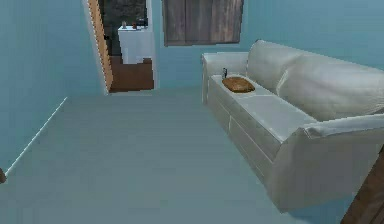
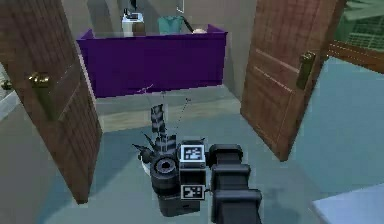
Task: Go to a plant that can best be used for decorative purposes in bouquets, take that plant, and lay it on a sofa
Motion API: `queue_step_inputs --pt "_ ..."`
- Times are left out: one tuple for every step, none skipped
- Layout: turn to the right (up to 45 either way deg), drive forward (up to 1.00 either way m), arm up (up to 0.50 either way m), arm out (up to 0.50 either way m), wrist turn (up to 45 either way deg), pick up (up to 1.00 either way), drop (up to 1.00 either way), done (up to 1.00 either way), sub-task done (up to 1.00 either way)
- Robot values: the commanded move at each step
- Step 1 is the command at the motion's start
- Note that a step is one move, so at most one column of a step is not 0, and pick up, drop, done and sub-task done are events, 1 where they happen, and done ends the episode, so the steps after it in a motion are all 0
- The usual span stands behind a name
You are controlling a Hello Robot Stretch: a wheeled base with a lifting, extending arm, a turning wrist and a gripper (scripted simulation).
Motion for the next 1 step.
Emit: queue_step_inputs --pt "0.0 1.0 0.0 0.0 0.0 0.0 0.0 0.0 0.0"
